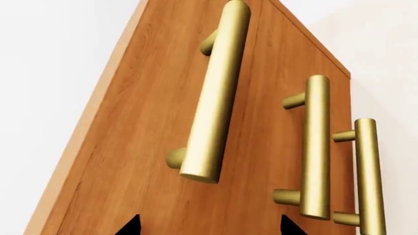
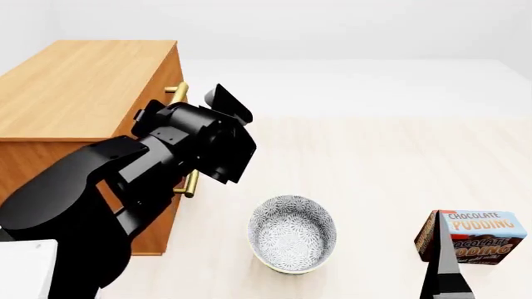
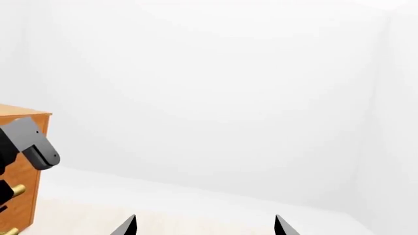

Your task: Put the butter at the back in the top drawer of the cabinet and close it.

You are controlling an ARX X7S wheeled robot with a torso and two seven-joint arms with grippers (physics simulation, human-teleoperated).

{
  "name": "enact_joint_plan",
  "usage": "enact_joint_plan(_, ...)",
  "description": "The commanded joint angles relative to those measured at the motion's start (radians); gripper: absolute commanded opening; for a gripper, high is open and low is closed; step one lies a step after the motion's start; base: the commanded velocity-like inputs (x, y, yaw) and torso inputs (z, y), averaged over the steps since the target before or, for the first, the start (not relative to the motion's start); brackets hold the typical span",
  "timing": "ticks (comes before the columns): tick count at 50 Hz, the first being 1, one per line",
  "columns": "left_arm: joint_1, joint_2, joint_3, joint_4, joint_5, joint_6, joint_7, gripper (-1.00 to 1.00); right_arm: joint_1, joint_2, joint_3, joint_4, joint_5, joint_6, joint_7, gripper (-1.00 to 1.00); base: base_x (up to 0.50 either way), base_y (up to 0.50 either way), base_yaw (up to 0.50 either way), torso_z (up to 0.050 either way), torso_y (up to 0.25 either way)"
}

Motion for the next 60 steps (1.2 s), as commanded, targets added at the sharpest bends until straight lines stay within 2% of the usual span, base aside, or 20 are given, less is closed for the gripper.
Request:
enact_joint_plan(1,-0.009,0.000,0.086,-0.020,0.001,-0.029,-0.078,1.00,0.003,0.003,-0.005,0.000,-0.003,-0.004,0.001,1.00,0.00,0.00,0.01,0.000,0.000)
enact_joint_plan(25,-0.042,0.000,0.090,0.179,-0.059,-0.033,-0.157,1.00,-0.002,0.003,-0.008,0.000,-0.014,-0.006,0.005,1.00,0.00,0.00,0.00,0.000,0.000)
enact_joint_plan(45,-0.084,-0.001,0.087,0.401,-0.143,0.044,-0.185,1.00,-0.005,0.003,-0.009,0.000,-0.020,-0.009,0.009,1.00,0.00,0.00,0.00,0.000,0.000)
enact_joint_plan(51,-0.085,-0.078,0.046,0.609,-0.188,0.075,-0.275,1.00,0.000,0.003,-0.002,0.000,-0.006,-0.009,-0.003,1.00,0.00,0.00,0.00,0.000,0.000)
enact_joint_plan(53,-0.115,-0.110,0.093,0.686,-0.228,0.137,-0.283,1.00,0.001,0.003,-0.001,0.000,-0.003,-0.010,-0.006,1.00,0.00,0.00,0.00,0.000,0.000)
enact_joint_plan(57,-0.238,-0.158,0.300,0.849,-0.353,0.358,-0.282,1.00,0.007,0.003,0.005,0.000,0.009,-0.009,-0.015,1.00,0.00,0.00,0.00,0.000,0.000)
enact_joint_plan(60,-0.313,-0.197,0.410,0.972,-0.392,0.503,-0.282,1.00,0.011,0.003,0.010,0.000,0.020,-0.011,-0.025,1.00,0.00,0.00,0.00,0.000,0.000)
